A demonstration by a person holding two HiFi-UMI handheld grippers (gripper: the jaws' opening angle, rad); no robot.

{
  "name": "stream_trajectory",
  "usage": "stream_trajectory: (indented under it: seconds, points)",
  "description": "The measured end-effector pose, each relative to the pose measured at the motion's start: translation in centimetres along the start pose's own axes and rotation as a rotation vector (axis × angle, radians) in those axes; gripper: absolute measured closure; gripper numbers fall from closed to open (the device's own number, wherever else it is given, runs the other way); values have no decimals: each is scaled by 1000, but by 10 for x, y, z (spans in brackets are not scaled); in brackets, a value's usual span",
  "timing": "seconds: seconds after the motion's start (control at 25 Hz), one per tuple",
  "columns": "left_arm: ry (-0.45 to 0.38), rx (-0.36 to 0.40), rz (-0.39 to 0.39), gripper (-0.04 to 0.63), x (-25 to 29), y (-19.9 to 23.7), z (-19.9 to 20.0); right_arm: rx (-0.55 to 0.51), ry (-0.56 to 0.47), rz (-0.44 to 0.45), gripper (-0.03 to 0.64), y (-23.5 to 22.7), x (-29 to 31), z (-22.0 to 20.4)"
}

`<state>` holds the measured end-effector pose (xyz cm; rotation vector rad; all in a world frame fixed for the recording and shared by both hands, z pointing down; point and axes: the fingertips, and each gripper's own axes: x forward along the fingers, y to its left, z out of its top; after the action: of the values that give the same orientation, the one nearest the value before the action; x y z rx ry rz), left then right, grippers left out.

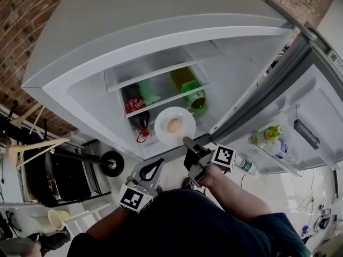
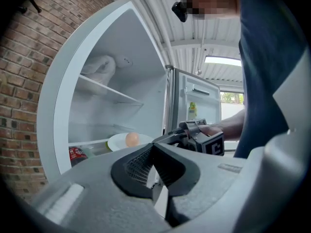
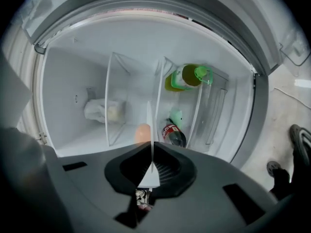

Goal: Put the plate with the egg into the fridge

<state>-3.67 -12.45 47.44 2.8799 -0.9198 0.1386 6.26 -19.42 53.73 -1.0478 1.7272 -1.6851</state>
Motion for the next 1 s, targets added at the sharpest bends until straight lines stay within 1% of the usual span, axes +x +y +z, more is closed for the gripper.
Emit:
stream_trajectory:
  seconds: [0.04,0.28,0.4,0.52,0.64,0.88,1.0]
  points:
    - [-1,-3,7,591,1,0,0,6,2,9,595,1,4,3]
    - [7,34,49,591,1,6,-1,16,-2,30,595,6,24,23]
    - [4,21,63,591,1,7,-3,19,-1,51,595,11,37,31]
    - [4,8,71,591,0,9,-6,16,1,41,595,12,48,36]
    - [11,-8,82,591,-1,12,-8,36,-8,46,595,11,60,41]
    - [17,-16,99,591,-3,17,-9,61,-26,48,594,13,79,53]
    - [19,-20,109,591,-5,20,-10,65,-34,35,594,10,89,59]
